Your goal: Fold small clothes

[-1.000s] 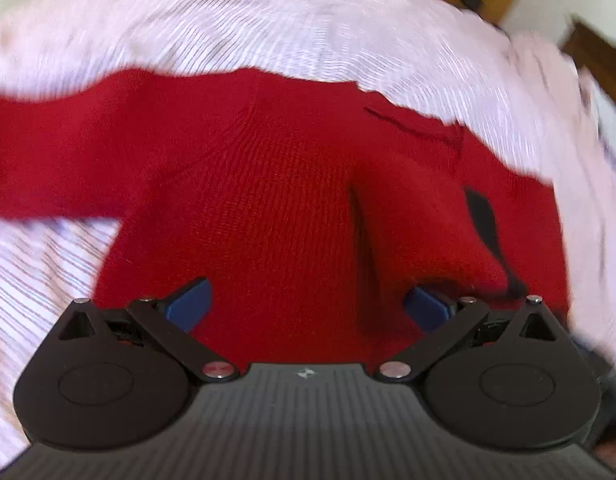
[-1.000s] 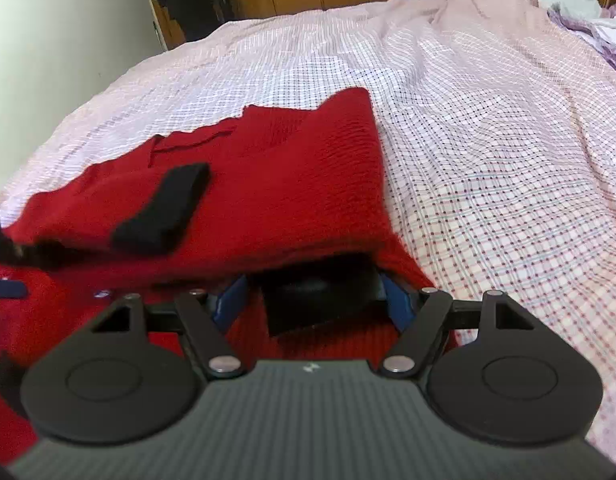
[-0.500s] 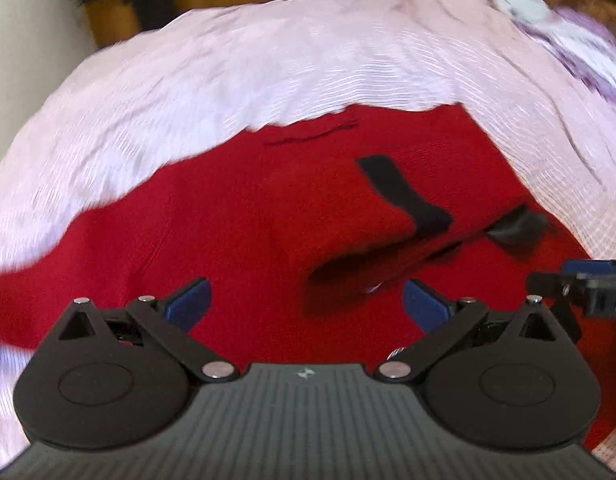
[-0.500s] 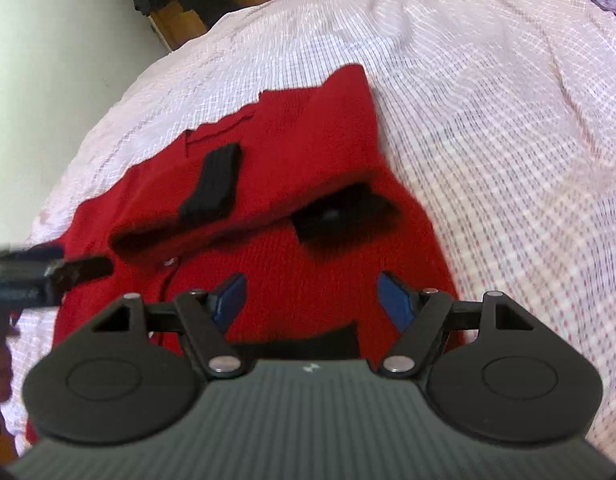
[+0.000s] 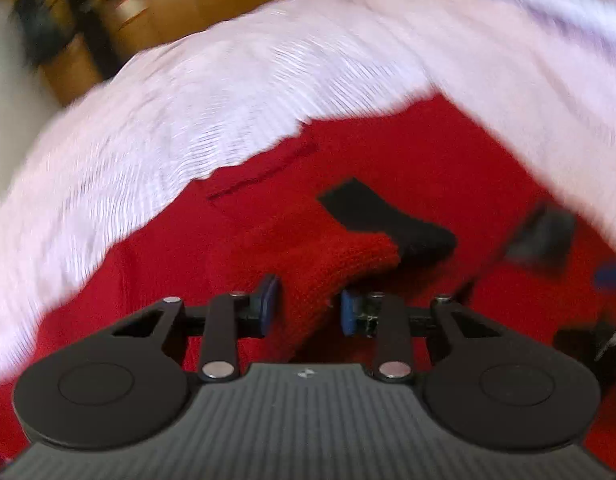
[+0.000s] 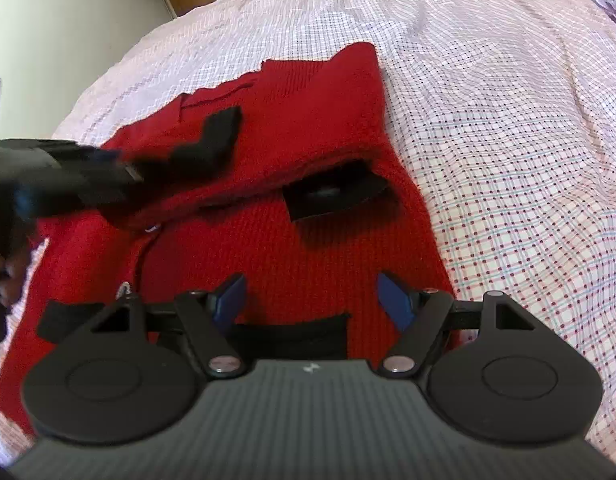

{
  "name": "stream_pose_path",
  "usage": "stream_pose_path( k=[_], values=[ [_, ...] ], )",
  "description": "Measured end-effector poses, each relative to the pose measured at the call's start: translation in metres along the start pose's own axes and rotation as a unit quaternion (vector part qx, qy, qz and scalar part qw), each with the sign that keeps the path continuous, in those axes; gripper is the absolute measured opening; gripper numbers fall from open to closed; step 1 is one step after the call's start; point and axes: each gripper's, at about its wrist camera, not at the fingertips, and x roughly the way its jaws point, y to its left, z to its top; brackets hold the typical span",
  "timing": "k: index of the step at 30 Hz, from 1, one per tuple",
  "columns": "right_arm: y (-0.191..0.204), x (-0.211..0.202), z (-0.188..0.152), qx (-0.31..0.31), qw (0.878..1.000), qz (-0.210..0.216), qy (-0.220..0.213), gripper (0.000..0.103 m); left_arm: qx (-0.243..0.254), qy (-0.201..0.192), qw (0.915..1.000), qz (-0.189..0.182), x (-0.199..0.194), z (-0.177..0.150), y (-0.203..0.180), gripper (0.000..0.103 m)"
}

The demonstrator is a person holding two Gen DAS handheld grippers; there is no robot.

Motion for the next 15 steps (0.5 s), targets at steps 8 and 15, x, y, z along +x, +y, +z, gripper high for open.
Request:
stream_pose_path(
  k=[8,15],
  values=[
    [0.003,0.007,-0.001,-0.01,1.0,-0.002,0.0,0.08,-0.181,-0.001,0.9828,0.037,-0.021,-0.032,0.087,0.048],
    [0.004,0.002,0.008,-0.011,1.0,0.001,0.014,0.078,-0.22,0.03,0.9745,0.03,-0.029,-0.075,0.125,0.058]
  ],
)
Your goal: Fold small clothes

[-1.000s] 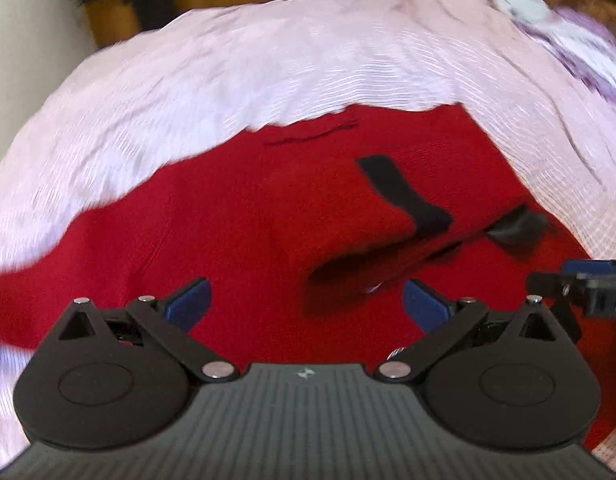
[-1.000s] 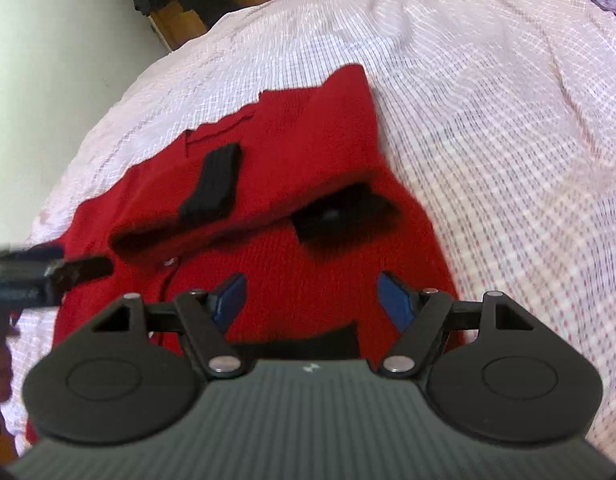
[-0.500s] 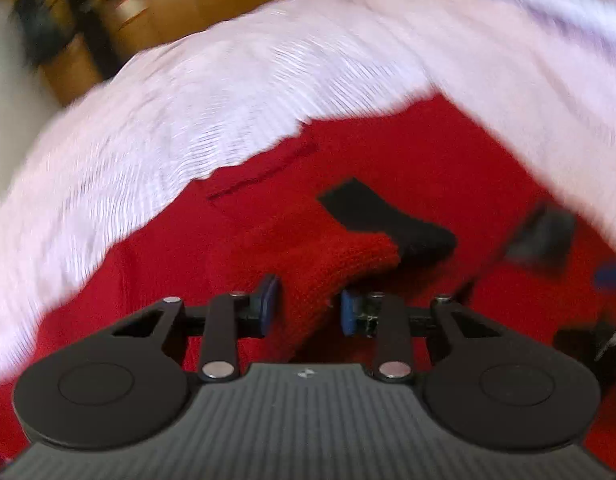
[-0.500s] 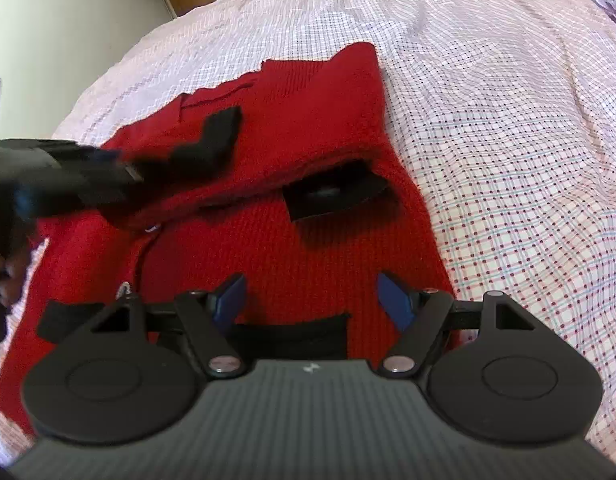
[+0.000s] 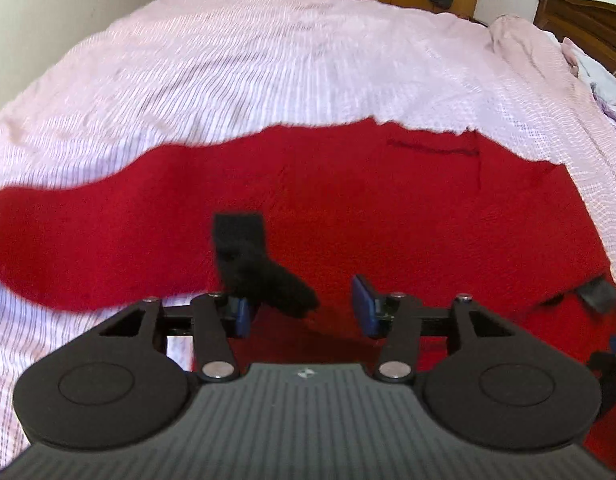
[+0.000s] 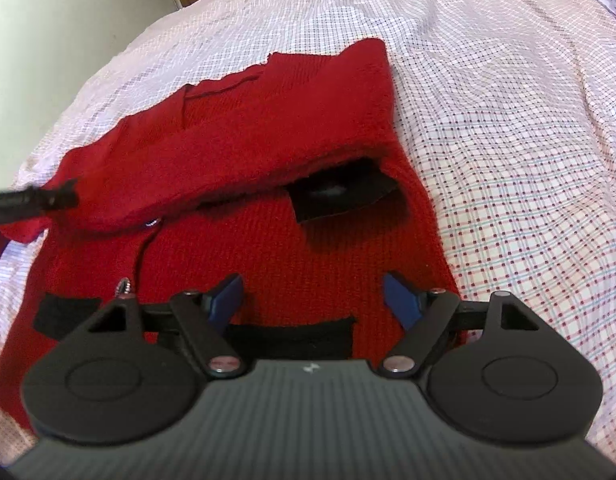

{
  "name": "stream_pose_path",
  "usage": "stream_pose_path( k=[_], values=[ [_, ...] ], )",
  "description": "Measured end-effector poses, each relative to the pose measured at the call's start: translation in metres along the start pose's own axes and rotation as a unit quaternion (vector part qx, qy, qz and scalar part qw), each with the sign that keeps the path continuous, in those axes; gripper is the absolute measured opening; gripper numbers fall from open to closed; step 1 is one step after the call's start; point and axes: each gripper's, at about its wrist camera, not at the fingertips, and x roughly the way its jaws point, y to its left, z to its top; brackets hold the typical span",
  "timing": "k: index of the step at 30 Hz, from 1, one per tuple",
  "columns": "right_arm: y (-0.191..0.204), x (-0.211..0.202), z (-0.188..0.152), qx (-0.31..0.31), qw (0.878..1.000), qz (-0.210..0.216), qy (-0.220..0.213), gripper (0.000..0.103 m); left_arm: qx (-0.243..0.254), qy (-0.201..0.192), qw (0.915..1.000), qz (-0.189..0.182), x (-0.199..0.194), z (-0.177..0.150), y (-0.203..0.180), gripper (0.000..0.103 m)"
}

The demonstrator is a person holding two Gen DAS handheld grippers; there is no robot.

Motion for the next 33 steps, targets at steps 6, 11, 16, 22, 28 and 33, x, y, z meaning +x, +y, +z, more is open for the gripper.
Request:
stream_pose_path(
  k=[6,11,16,22,28,33],
  values=[
    [0.01,-0.022,0.022,-0.038,0.999,0.01,-0.01,0.078,-0.017,-0.02,0.9996,-0.007,-0.005,-0.005,0.026,0.066],
    [0.015,-0.009,0.056,-0.073,0.997,-0.013,-0.022,0.078,-0.017,-0.029,0.9994,-0.009,0.006,0.004,0.028,0.066],
    [0.009,0.021,0.088,-0.074,0.996,-0.033,-0.032,0.078,-0.017,-0.019,0.9996,0.009,0.031,0.006,0.03,0.065],
    [0.003,0.067,0.107,-0.05,0.996,-0.067,0.004,0.078,0.007,-0.031,0.9993,0.021,0.034,0.004,0.026,0.047],
    [0.001,0.077,0.105,-0.043,0.997,-0.056,-0.014,0.08,0.014,-0.043,0.9988,0.018,0.032,0.002,0.024,0.048],
    [0.0,0.074,0.103,-0.047,0.997,-0.046,-0.037,0.041,0.055,-0.058,0.9953,0.055,0.031,-0.002,0.01,0.018]
  ],
)
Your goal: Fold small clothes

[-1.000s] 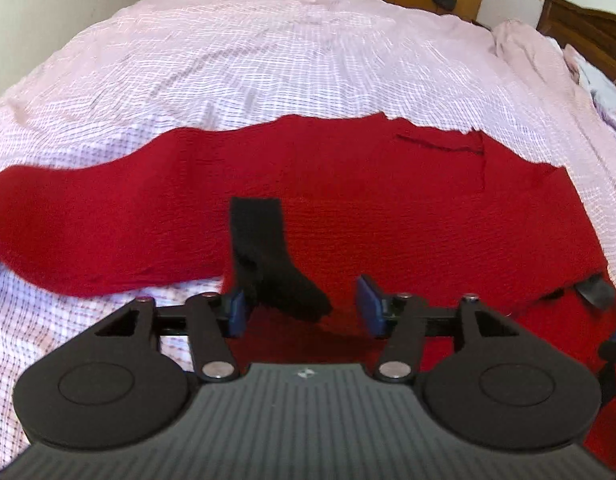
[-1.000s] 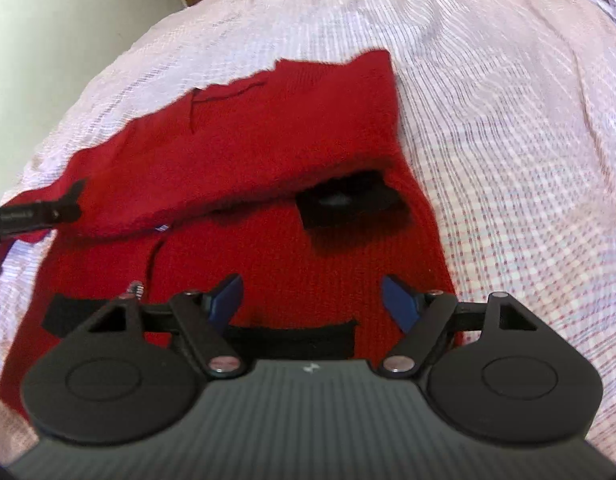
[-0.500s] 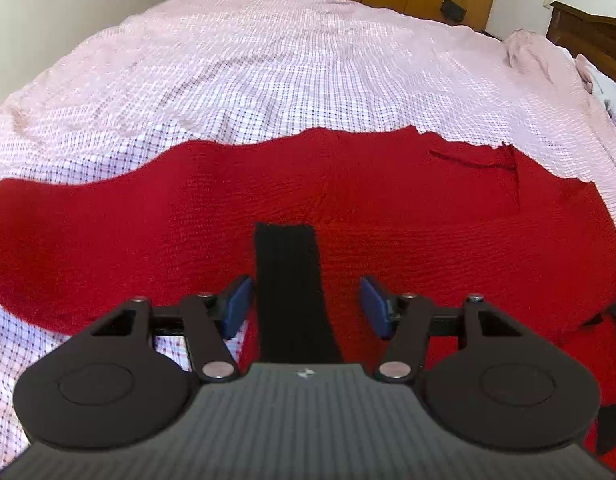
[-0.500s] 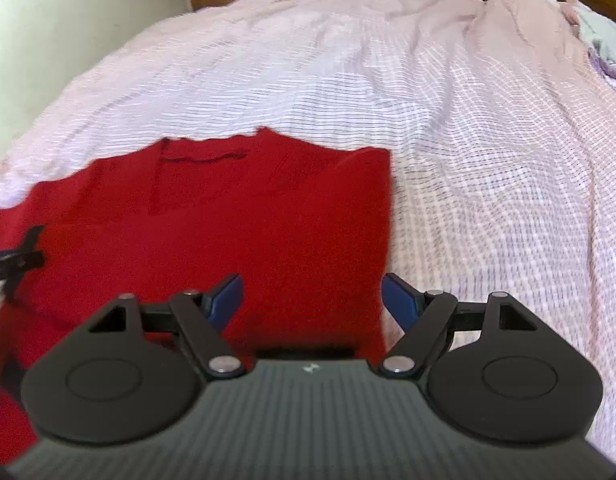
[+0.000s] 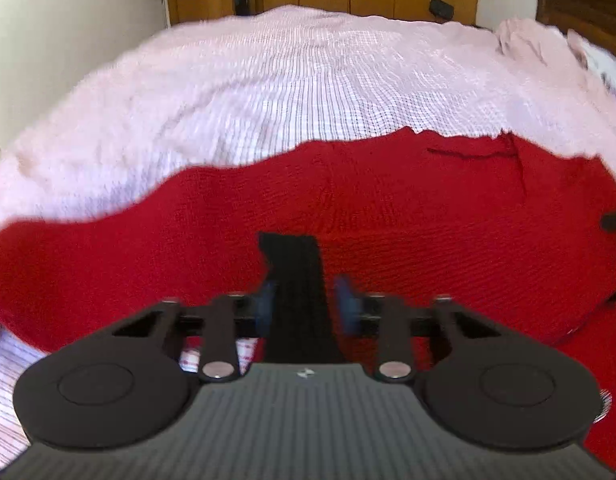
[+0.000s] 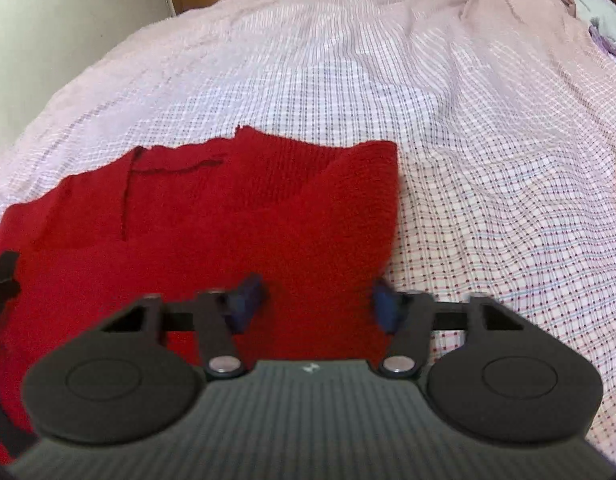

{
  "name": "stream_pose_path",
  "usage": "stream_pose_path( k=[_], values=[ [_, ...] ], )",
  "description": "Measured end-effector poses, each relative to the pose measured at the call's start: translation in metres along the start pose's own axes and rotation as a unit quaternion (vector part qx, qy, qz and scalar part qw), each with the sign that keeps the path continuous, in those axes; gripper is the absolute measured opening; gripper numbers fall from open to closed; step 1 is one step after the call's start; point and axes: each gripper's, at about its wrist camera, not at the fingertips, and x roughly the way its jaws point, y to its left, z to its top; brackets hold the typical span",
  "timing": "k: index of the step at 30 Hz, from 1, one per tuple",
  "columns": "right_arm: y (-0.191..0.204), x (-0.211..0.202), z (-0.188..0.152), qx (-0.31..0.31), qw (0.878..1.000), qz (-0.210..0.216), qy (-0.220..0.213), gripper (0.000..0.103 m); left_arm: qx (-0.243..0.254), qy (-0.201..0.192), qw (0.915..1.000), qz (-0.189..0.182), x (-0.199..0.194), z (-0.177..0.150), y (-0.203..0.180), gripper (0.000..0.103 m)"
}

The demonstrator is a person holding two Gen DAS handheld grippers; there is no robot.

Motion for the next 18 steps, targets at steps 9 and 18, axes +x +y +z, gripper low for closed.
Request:
stream_pose_path(
  k=[9,18],
  values=[
    [-0.021,-0.019,-0.003,0.047,0.998,0.011,-0.048,0.017,0.037,-0.059,0.9975,0.006,-0.018,0.023,-0.017,0.008],
    [-0.039,-0.007,-0.009,0.084,0.993,-0.026,-0.072,0.017,0.049,-0.057,0.9969,0.021,0.021,0.051,-0.03,0.007]
  ],
)
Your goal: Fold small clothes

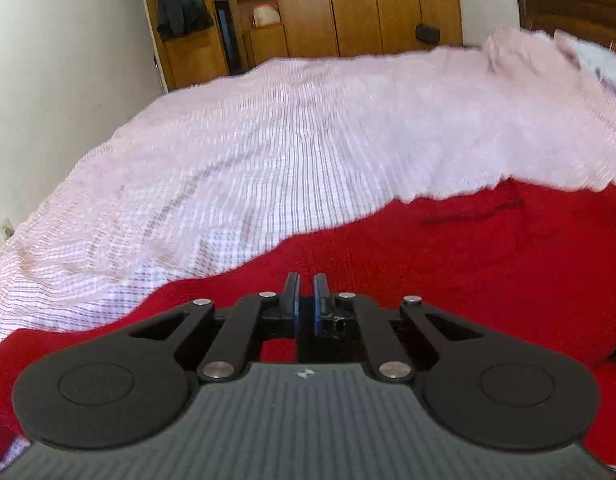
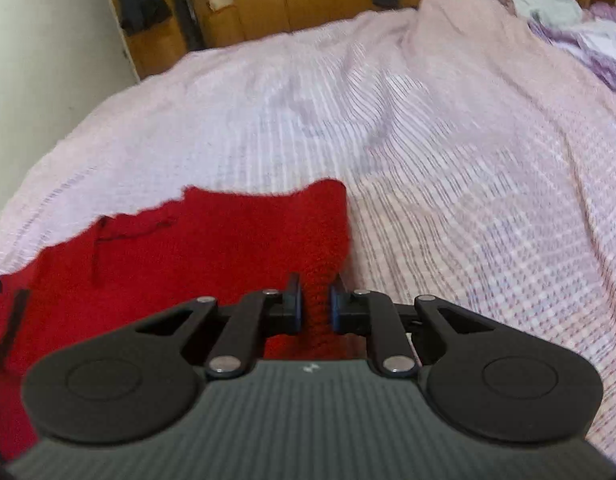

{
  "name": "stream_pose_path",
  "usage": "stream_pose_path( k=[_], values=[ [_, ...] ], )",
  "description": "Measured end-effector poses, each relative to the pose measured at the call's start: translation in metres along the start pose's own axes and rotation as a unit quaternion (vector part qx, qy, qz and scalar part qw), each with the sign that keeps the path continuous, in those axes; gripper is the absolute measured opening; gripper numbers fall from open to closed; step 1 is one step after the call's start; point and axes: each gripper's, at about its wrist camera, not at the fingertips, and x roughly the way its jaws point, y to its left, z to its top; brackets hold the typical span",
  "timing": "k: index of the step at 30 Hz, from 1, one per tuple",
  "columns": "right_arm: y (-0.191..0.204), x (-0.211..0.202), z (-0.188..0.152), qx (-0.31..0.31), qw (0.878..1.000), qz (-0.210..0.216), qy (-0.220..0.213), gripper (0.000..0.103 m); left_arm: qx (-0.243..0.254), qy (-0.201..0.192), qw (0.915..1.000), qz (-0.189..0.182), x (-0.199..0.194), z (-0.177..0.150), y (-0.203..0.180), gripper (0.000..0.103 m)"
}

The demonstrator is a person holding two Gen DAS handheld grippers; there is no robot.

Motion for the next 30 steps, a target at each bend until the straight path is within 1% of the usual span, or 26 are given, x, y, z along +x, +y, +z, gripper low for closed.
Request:
stream_pose_path(
  k=[1,2,3,4,6,8,10,12,14,15,16,17,18,19,20,25,28,30],
  values=[
    [-0.002,0.005,-0.002,0.0,1.0,-0.001,0.008,0.018,0.002,0.011,0.9999,0.001,0.008,-0.002,-0.002,0.007],
    [-0.003,0.009,-0.004,0.0,1.0,-0.002,0.014,0.022,0.003,0.024,0.9997,0.001,0.015,-0.005,-0.003,0.008],
    [-0.004,0.01,-0.006,-0.001,1.0,-0.001,0.016,0.024,0.004,0.034,0.9994,0.003,0.021,-0.009,-0.004,0.008],
    [-0.005,0.009,-0.005,-0.004,1.0,0.001,0.015,0.025,0.006,0.036,0.9993,0.004,0.024,-0.013,-0.004,0.008],
    [-0.005,0.002,-0.003,-0.007,1.0,0.002,0.007,0.03,0.017,0.032,0.9993,0.009,0.025,-0.018,-0.006,0.008],
    [-0.004,-0.007,0.0,-0.009,1.0,0.003,0.0,0.03,0.037,0.032,0.9987,0.015,0.026,-0.02,-0.009,0.008],
    [-0.001,-0.019,0.0,-0.013,1.0,-0.003,-0.013,0.03,0.043,0.034,0.9983,0.02,0.024,-0.019,-0.012,0.009],
    [0.001,-0.03,0.0,-0.016,1.0,-0.008,-0.024,0.03,0.03,0.04,0.9986,0.018,0.021,-0.017,-0.009,0.009],
    [0.002,-0.043,-0.001,-0.013,0.999,0.007,-0.029,0.03,0.007,0.05,0.9987,0.01,0.015,-0.016,-0.002,0.011],
    [0.003,-0.05,-0.002,-0.012,0.999,0.015,-0.027,0.033,-0.006,0.057,0.9984,0.004,0.009,-0.016,0.002,0.017],
    [0.005,-0.057,-0.004,-0.011,0.999,0.023,-0.025,0.037,-0.017,0.063,0.9979,0.0,0.004,-0.017,0.007,0.028],
    [0.006,-0.063,-0.004,-0.009,0.999,0.03,-0.024,0.047,-0.028,0.066,0.9974,-0.003,-0.003,-0.018,0.011,0.034],
    [0.008,-0.07,-0.006,-0.008,0.999,0.038,-0.023,0.054,-0.038,0.07,0.9968,-0.004,-0.01,-0.02,0.016,0.047],
    [0.01,-0.077,-0.009,-0.007,0.999,0.048,-0.022,0.055,-0.047,0.07,0.9964,0.0,-0.017,-0.022,0.021,0.053],
    [0.012,-0.082,-0.01,-0.005,0.998,0.058,-0.019,0.055,-0.052,0.068,0.9964,0.005,-0.026,-0.024,0.026,0.054],
    [0.02,-0.108,-0.02,0.027,0.994,0.105,0.021,0.055,-0.077,0.062,0.9947,0.028,-0.073,-0.041,0.054,0.067],
    [0.031,-0.126,-0.029,0.021,0.992,0.116,0.033,0.055,-0.102,0.061,0.992,0.042,-0.1,-0.055,0.074,0.072],
    [0.039,-0.136,-0.038,0.011,0.992,0.121,0.041,0.055,-0.118,0.061,0.9901,0.045,-0.115,-0.065,0.088,0.074]
  ],
)
